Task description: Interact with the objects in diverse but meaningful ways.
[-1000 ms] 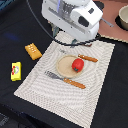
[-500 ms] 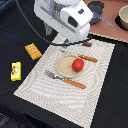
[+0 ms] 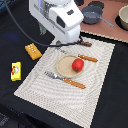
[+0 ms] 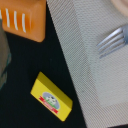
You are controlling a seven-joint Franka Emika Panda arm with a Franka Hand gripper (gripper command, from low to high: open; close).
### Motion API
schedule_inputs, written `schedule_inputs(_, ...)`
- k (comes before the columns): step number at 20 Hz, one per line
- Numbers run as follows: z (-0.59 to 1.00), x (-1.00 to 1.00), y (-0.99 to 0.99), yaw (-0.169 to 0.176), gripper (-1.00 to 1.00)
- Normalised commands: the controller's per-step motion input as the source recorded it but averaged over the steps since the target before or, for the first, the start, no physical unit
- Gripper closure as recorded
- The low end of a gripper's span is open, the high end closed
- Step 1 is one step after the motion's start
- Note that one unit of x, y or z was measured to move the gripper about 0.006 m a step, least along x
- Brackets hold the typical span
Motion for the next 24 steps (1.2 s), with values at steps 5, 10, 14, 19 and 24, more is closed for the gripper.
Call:
schedule_inputs(5,-0.2,-0.63,0.0,-0.193,-1.0)
schedule_inputs(10,-0.22,-0.62,0.0,-0.194,-1.0)
schedule_inputs(14,-0.24,-0.85,0.0,-0.112,-1.0)
schedule_inputs(19,-0.22,-1.0,0.09,-0.005,-1.0)
schedule_inputs(24,-0.18,-1.0,0.22,0.001,-1.0)
